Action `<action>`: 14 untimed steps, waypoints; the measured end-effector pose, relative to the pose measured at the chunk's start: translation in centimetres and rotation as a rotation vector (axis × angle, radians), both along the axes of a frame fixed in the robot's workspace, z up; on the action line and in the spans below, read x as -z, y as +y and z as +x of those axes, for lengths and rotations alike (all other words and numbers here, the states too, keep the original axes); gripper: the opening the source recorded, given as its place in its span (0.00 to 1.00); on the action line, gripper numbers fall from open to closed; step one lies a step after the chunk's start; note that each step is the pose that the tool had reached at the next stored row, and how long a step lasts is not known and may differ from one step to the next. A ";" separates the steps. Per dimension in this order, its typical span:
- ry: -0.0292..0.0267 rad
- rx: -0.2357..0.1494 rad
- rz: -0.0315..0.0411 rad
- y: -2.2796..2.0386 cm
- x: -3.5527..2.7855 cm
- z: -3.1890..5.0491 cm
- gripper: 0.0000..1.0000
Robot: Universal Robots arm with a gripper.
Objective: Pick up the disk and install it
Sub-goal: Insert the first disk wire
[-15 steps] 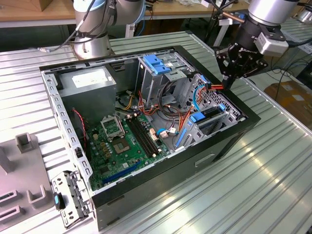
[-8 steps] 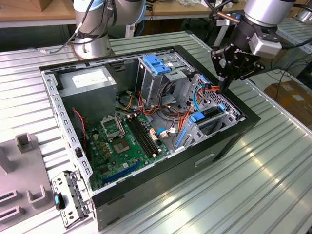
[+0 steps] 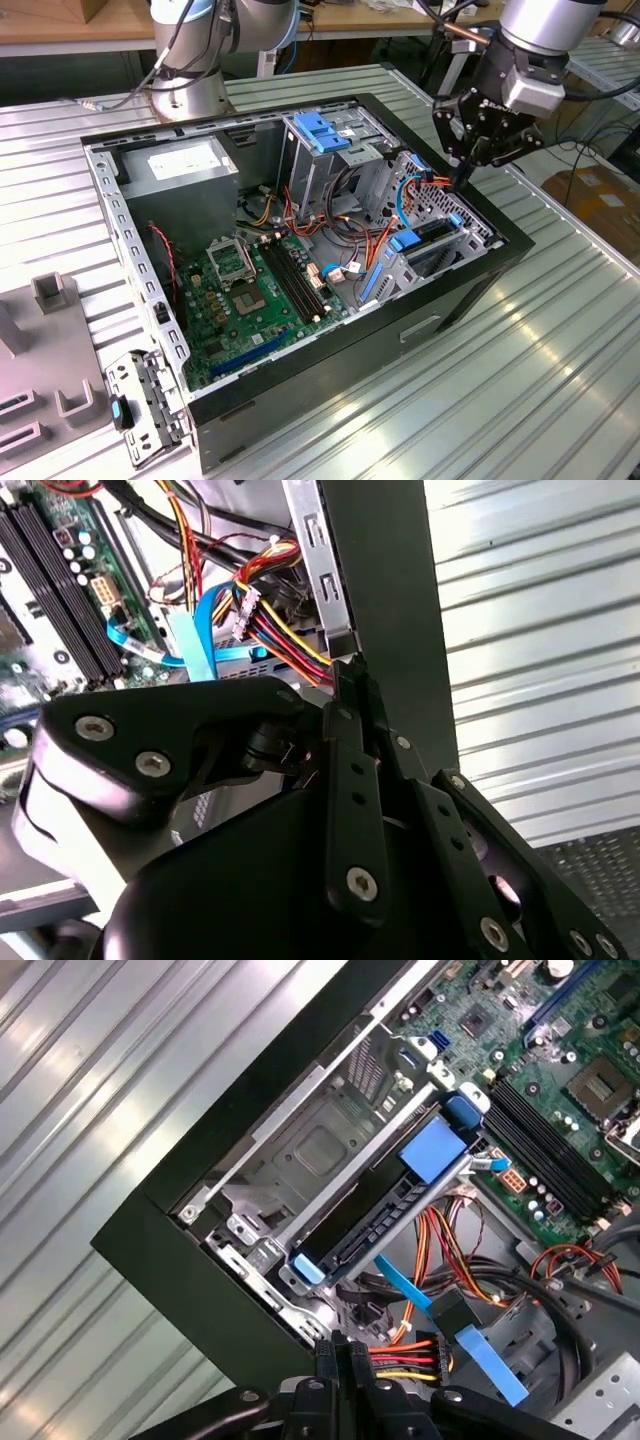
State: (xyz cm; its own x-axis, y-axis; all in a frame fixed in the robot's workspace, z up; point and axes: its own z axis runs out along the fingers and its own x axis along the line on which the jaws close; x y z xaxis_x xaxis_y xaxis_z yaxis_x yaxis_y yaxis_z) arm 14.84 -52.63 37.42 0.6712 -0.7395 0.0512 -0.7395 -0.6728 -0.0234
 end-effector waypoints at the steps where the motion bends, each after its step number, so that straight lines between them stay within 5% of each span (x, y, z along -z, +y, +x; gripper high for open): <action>1: 0.0000 0.022 0.0000 0.00 0.02 0.00 0.16; 10: 0.0000 0.226 -0.0001 0.00 0.29 0.00 0.16; 14: 0.0000 0.241 -0.0001 -0.01 0.43 -0.82 0.16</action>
State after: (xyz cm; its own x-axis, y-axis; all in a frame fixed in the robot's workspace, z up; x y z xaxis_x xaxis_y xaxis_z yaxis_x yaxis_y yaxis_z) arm 14.02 -52.64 36.99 0.4755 -0.8782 0.0513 -0.8786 -0.4770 -0.0233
